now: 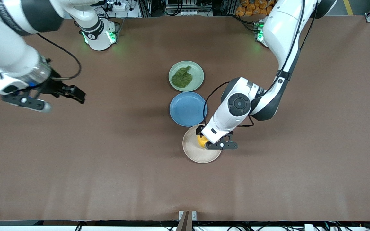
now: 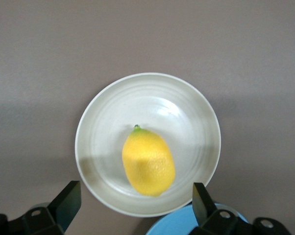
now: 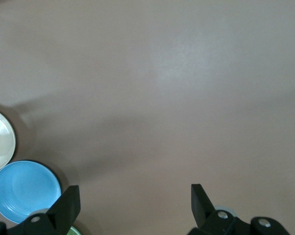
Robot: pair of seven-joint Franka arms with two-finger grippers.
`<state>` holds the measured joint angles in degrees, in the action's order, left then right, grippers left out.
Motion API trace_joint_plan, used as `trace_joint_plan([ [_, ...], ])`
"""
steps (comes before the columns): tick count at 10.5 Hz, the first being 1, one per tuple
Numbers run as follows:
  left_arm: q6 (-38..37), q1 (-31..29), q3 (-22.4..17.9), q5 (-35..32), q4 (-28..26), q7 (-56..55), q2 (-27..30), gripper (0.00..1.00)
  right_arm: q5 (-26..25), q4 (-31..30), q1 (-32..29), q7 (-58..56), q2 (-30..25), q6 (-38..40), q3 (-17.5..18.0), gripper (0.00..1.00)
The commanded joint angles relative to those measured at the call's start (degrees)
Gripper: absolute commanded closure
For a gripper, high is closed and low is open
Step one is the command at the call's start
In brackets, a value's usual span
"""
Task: Pick lemon and lettuce from plates
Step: 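Reach the left gripper down over the lemon on the cream plate, then close the left gripper on the lemon while the right gripper reaches the lettuce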
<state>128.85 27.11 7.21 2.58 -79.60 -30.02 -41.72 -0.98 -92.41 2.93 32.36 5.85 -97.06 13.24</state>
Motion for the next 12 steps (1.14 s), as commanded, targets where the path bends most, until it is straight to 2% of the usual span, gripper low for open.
trace_joint_plan([
  [1, 2.62, 0.66, -0.88, 0.5, 1.28, -0.04, -2.48, 0.0, 0.36, -1.9, 0.58, 6.9, 1.87, -1.9, 2.83, 0.0],
  [4, 5.01, 1.63, -0.97, 0.41, 1.2, -0.21, -5.12, 0.0, 0.1, -6.62, 3.65, 14.2, 3.73, -8.28, 3.72, 0.0],
  [8, 6.5, 3.56, -2.11, 0.06, 1.2, -0.39, -7.93, 0.0, -0.69, -16.47, 3.57, 24.65, 4.43, -20.59, 9.69, 0.0],
  [11, 6.68, 3.56, -2.11, -0.29, 1.11, 0.05, -8.37, 0.0, -1.04, -17.81, 5.75, 31.77, 8.19, -22.47, 12.16, 0.0],
  [12, 6.68, 3.56, -2.11, -2.3, 1.11, 0.05, -8.46, 0.11, -2.44, -17.81, 7.16, 35.02, 9.78, -23.08, 12.34, 0.0],
])
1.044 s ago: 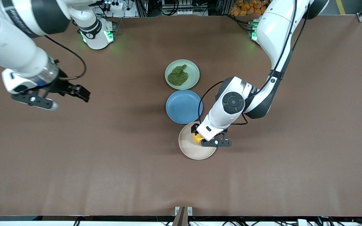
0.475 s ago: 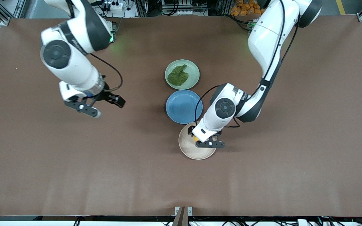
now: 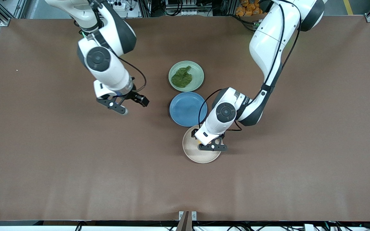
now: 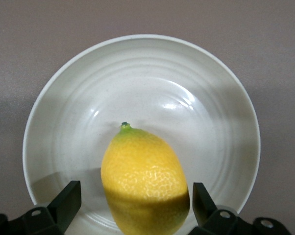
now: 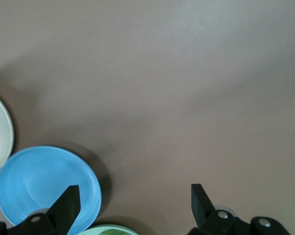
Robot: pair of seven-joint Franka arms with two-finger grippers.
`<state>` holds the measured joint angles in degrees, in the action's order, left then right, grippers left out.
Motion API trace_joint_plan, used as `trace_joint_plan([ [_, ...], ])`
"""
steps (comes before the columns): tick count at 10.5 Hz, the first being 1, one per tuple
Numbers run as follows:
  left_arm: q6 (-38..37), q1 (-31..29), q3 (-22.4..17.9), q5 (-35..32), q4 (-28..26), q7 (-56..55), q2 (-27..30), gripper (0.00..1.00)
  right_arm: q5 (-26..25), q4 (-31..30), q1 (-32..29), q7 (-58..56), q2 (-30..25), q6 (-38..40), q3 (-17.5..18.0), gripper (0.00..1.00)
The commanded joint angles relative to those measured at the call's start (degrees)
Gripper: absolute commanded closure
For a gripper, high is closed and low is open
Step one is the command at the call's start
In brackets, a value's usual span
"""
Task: Pick lemon and lettuce from plates
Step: 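Close the left gripper on the lemon while the right gripper reaches the lettuce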
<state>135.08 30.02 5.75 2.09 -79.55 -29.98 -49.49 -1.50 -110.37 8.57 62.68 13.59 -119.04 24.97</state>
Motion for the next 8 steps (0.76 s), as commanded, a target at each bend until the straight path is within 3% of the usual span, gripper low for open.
trace_joint_plan([
  [1, 0.45, 0.66, -0.57, -2.96, 1.06, 0.1, -0.87, 0.26, -3.32, 0.15, 2.58, 9.26, 3.97, -2.93, 2.17, 0.0],
  [2, 0.45, 0.92, -0.66, -3.32, 1.06, -0.08, -1.04, 0.41, -4.81, 0.24, 4.25, 13.48, 6.25, -4.78, 2.36, 0.0],
  [4, 0.36, 1.54, -0.66, -4.54, 1.06, -0.25, -0.78, 0.9, -9.11, 0.41, 6.72, 21.4, 9.95, -7.25, 3.93, 0.0],
  [5, -0.34, 1.97, -0.83, -6.03, 1.06, -0.78, 0.44, 1.0, -10.35, 0.42, 6.81, 23.7, 10.92, -7.34, 4.99, 0.0],
  [8, -9.01, 1.28, -2.05, -7.27, 0.89, -0.61, 9.55, 1.0, -10.62, 0.42, 8.65, 29.15, 13.3, -11.02, 7.63, 0.0],
])
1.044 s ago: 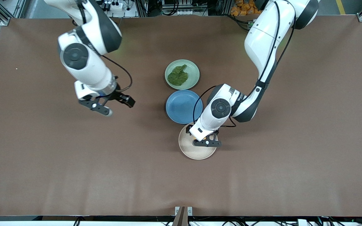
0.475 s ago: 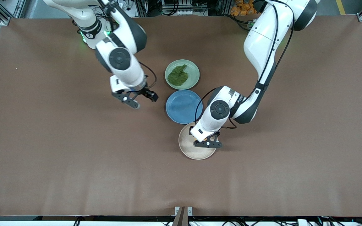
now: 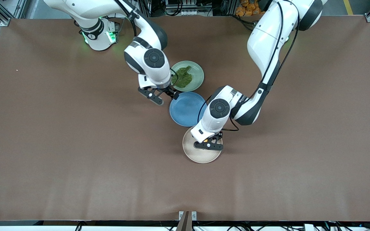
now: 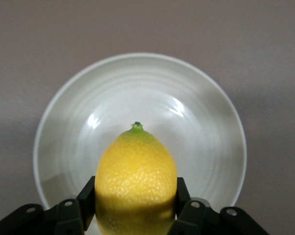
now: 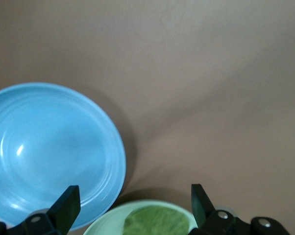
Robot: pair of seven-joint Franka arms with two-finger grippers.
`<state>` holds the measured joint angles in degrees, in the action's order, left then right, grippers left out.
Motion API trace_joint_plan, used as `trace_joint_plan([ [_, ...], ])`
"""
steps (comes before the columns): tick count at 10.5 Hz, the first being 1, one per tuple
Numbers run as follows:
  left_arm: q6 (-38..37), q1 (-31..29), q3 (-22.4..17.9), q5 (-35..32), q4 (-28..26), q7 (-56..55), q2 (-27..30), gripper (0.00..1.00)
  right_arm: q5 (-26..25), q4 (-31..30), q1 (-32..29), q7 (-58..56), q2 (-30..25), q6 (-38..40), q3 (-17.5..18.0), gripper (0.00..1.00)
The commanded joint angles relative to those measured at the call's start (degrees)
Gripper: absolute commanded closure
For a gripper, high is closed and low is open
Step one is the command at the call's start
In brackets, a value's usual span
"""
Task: Pick lemon and lettuce from plates
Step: 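Close the left gripper on the lemon while the right gripper reaches the lettuce, then lift the lemon off the plate while the right gripper lowers onto the lettuce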
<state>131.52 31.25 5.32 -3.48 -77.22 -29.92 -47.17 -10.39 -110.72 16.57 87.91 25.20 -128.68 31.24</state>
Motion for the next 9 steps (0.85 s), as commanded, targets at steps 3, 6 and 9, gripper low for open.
trace_joint_plan([
  [3, -16.52, -6.88, -2.16, -1.7, -1.88, 2.39, 17.78, 1.0, -3.66, 0.5, 3.46, 8.57, 3.28, -2.89, 1.54, 0.0],
  [6, -27.28, -19.34, -1.98, -1.36, -3.8, 19.22, 18.52, 1.0, -4.63, -2.03, 4.43, 11.13, 3.46, -5.59, 3.64, 0.0],
  [9, -16.87, -26.06, -1.89, 0.22, -10.13, 24.13, 10.72, 1.0, -12.0, -6.96, 4.0, 18.68, 3.54, -11.06, 6.28, 0.0],
])
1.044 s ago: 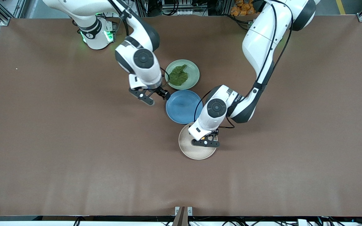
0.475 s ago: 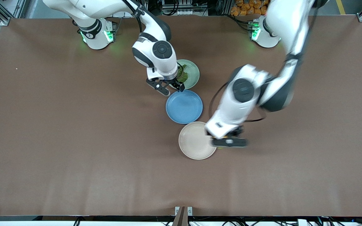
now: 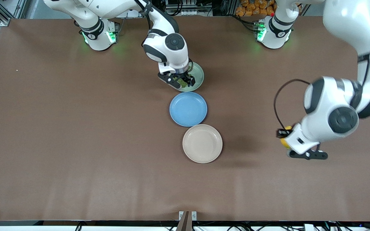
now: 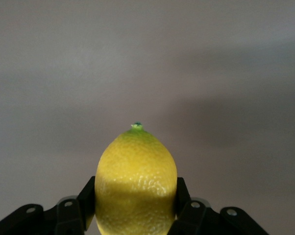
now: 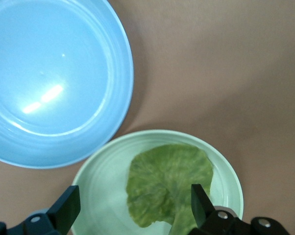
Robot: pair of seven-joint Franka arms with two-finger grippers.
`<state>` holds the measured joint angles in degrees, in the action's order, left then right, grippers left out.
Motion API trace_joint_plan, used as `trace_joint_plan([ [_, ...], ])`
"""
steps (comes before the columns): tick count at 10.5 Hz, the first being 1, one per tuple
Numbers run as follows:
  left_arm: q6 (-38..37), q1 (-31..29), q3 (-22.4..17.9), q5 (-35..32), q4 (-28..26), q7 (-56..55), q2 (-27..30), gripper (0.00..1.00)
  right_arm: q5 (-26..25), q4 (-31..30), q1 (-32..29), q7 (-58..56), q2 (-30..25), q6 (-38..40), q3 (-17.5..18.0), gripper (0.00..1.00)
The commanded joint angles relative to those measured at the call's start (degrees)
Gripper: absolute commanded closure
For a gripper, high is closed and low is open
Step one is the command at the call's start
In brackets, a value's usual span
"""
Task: Pick lemon and lettuce from plates
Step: 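Lift the lemon off the plate while the right gripper lowers onto the lettuce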
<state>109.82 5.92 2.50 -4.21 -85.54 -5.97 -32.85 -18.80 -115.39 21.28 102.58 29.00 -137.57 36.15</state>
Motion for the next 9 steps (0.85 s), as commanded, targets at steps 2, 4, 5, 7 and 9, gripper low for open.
trace_joint_plan([
  [2, 8.64, -0.03, 0.67, 1.14, -1.92, -1.67, -7.74, 1.0, -3.79, -3.79, -0.63, 4.47, -0.18, -4.1, 1.64, 0.0],
  [4, 9.27, -0.56, 0.67, 0.87, -1.74, -1.85, -8.8, 1.0, -3.96, -3.79, -0.28, 5.08, 0.7, -4.28, 1.99, 0.0],
  [5, 9.27, -0.47, 0.67, 0.87, -1.57, -1.85, -9.24, 0.82, -4.83, -3.79, -0.1, 6.39, 0.88, -4.28, 2.35, 0.0],
  [7, 9.27, -0.47, 0.49, 0.52, -1.22, -1.5, -9.16, 0.0, -9.38, -3.79, 0.6, 10.95, 2.8, -5.41, 2.35, 0.0],
  [9, 9.01, -0.38, 0.4, -0.7, 1.05, -1.24, -6.71, 0.0, -16.23, -3.79, 0.95, 16.92, 5.79, -6.82, 2.35, 0.0],
])
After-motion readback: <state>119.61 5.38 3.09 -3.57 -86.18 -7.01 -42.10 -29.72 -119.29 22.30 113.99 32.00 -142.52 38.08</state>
